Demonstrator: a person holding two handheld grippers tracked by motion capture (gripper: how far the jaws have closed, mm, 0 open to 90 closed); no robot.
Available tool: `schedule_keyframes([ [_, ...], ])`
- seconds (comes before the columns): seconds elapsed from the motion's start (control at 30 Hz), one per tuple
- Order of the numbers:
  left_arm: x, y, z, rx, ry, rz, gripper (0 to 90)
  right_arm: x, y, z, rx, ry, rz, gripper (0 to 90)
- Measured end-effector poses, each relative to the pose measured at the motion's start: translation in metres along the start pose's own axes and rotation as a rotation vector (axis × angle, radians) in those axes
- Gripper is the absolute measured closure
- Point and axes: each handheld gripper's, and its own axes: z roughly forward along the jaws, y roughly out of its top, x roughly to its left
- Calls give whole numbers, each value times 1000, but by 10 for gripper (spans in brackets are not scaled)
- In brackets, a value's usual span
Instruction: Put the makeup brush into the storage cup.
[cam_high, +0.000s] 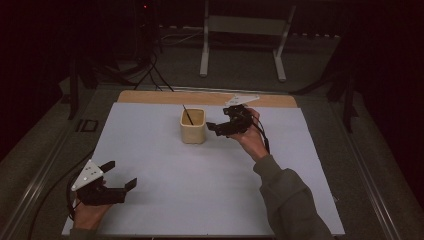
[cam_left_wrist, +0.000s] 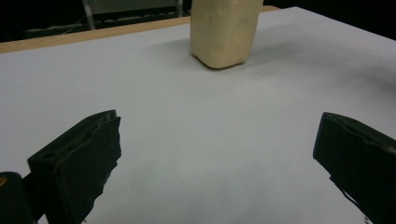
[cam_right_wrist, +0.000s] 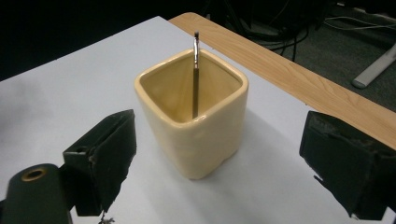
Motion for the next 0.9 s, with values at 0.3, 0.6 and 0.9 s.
schedule_keyframes([
  [0.3,-1,0,0,-1,0,0,17,3,-4,-9,14,5,-39,108],
  [0.6,-1,0,0,-2,-1,0,17,-2,-21,-27,4,-4,-25,108],
  [0.9,-2,0,0,-2,-1,0,17,-10,-45,-61,-23,-34,-13,108],
])
